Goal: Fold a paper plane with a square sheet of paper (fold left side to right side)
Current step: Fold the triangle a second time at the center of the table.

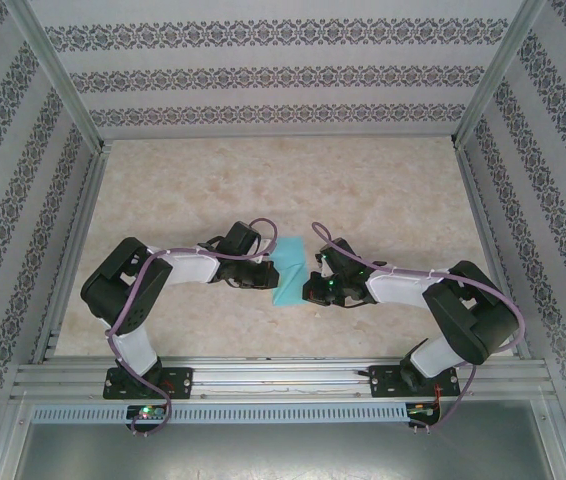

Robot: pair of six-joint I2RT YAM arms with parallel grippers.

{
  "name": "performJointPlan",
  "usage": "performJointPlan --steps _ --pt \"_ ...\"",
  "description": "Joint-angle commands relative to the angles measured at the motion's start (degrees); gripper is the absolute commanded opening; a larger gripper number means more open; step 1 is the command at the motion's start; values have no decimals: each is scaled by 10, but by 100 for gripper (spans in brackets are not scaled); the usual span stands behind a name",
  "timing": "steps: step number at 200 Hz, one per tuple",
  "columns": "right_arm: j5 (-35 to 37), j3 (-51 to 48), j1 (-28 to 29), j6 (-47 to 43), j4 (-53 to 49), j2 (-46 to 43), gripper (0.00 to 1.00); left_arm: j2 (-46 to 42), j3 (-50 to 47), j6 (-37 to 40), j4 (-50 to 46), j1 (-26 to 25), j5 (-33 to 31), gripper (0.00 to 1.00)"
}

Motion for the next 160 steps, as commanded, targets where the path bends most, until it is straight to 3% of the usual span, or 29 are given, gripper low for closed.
performJointPlan --steps 1,100,160 --pt "22 -8 7 -16 -44 24 0 11 12 15 -21 10 -4 9" --pt "9 1 6 -14 -38 13 0 17 14 30 -47 11 -22 9" --pt "-22 5 -7 2 -1 -64 0 26 17 34 -52 11 -22 9"
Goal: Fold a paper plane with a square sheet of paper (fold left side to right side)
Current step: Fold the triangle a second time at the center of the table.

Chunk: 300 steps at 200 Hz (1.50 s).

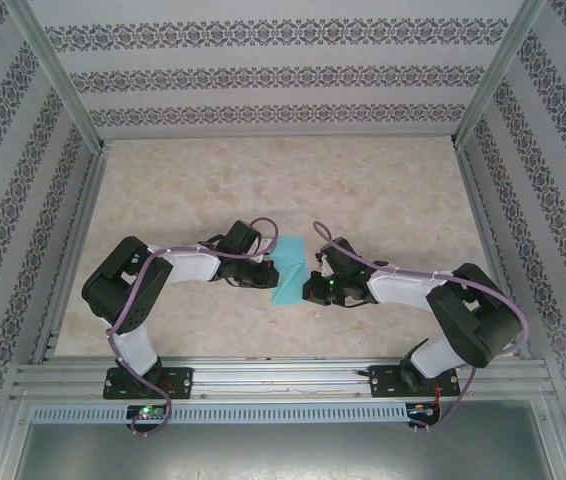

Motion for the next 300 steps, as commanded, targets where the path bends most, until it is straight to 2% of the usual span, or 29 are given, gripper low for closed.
performJointPlan --steps 1,26,76,115,204,300 --pt "-13 2 -6 1 9 -39 0 22 7 17 -36 9 -19 9" --pt "-8 10 -5 6 45 -38 0 21 6 17 -35 9 -19 8" --pt "20 39 8 29 120 25 0 23 7 17 -38 9 -22 8" --pt "8 52 12 35 158 66 0 24 8 17 -40 8 -23 8" --pt "19 53 19 28 162 122 0 24 9 17 -46 8 -29 8" --pt "35 39 15 17 124 130 0 28 13 18 -53 8 -30 8"
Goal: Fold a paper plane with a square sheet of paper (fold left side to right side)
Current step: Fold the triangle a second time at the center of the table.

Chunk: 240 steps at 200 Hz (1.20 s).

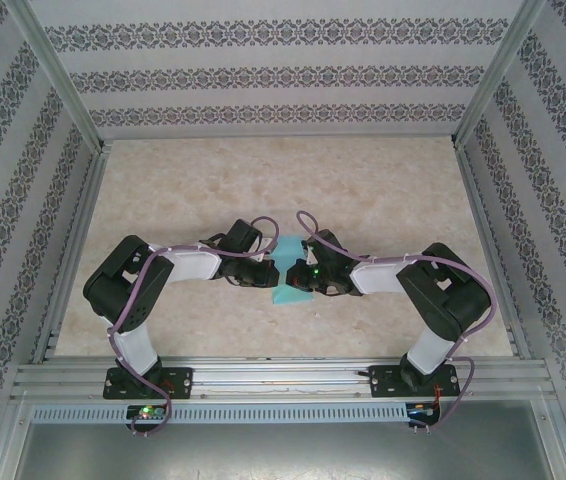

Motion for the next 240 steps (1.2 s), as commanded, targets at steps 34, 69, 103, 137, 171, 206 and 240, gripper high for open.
performJointPlan --steps 34,69,103,137,171,206,240 --pt "12 -22 1 -11 -23 15 0 9 0 14 -35 8 -22 15" --pt "7 -33 3 -7 -21 24 0 -27 9 -5 -27 8 -4 24" --pt "5 -35 4 -11 -21 21 0 -76 39 9 -93 8 -37 31" --pt "3 -36 4 -13 -22 20 0 -124 38 15 -141 12 -45 31" --pt "1 -36 5 -14 -22 20 0 -146 7 -23 -123 7 14 23" --pt "2 -36 5 -13 -22 22 0 -124 -5 -63 -92 -18 68 20" --pt "1 -34 7 -14 -22 25 0 -89 -7 -77 -74 -30 79 17"
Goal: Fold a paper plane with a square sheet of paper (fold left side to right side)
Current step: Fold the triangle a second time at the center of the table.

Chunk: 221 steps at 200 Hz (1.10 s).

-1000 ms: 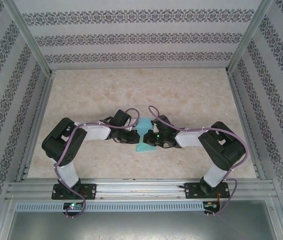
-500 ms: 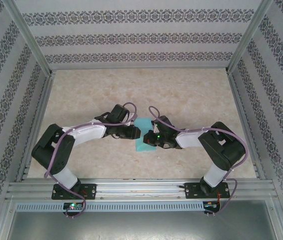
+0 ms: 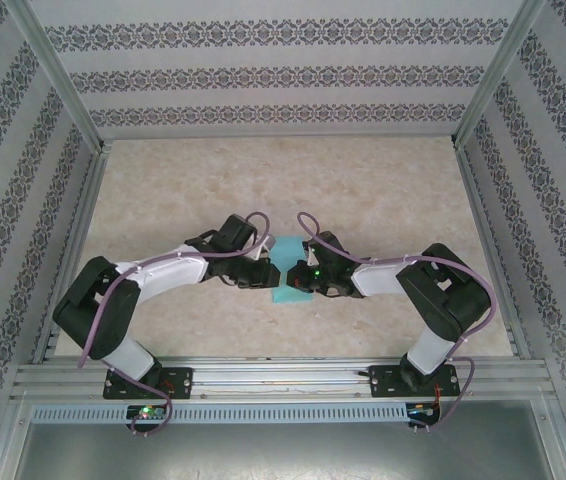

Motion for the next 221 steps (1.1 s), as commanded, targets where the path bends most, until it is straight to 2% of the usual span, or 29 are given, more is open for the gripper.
performJointPlan --steps 1,66,221 --pt "3 -19 7 -14 -49 25 0 25 -8 -23 23 -10 28 17" --pt "4 -20 8 -12 -50 27 0 68 -10 -26 48 -13 40 15" --pt "4 -18 8 -18 -62 29 0 107 -28 -18 42 -13 -8 14"
